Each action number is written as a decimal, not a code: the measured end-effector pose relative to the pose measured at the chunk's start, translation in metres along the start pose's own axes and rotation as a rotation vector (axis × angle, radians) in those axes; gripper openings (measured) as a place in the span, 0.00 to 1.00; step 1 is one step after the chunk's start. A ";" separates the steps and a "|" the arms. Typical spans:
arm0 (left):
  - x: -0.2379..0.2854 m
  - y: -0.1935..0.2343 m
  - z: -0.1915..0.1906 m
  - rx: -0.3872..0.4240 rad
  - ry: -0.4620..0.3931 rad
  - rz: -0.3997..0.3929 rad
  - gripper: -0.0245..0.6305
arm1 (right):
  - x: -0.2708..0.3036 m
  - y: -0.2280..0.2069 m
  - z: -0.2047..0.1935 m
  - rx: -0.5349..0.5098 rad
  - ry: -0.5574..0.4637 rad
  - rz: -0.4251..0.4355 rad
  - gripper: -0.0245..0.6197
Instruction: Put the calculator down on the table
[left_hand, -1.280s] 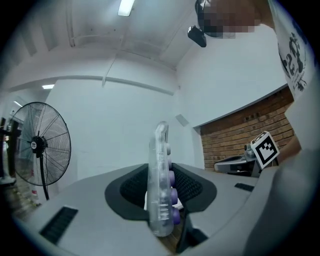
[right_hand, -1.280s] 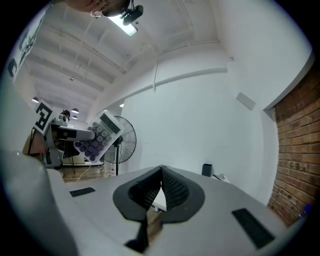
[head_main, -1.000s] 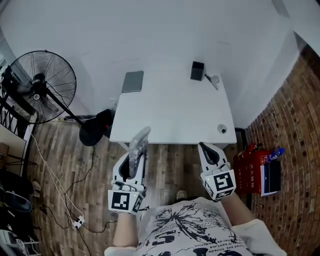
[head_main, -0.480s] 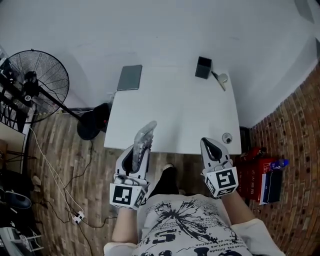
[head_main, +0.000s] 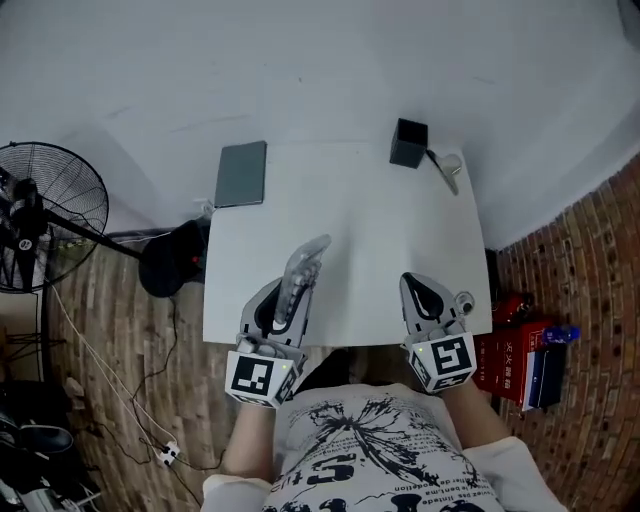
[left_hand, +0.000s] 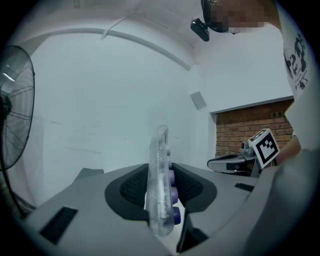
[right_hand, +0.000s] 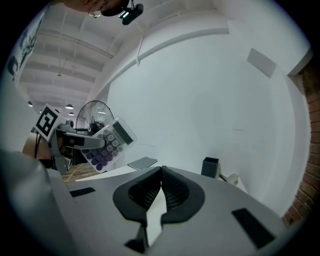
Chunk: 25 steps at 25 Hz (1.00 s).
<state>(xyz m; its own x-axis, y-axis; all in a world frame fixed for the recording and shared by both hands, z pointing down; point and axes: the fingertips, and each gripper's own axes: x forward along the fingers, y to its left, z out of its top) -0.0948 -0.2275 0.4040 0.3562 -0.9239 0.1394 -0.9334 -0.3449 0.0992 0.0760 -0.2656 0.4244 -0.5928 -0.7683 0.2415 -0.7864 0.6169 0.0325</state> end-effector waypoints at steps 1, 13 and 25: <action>0.011 0.005 -0.006 -0.004 0.014 -0.014 0.26 | 0.011 -0.003 -0.003 0.005 0.010 -0.008 0.06; 0.097 0.053 -0.108 -0.075 0.208 -0.107 0.26 | 0.094 -0.019 -0.053 -0.017 0.114 -0.039 0.06; 0.130 0.068 -0.168 -0.186 0.329 -0.123 0.26 | 0.123 -0.018 -0.085 0.030 0.177 -0.011 0.06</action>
<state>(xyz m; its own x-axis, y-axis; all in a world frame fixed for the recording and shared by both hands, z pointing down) -0.1051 -0.3430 0.5941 0.4879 -0.7649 0.4205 -0.8698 -0.3858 0.3075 0.0321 -0.3571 0.5360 -0.5462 -0.7315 0.4082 -0.7991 0.6011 0.0080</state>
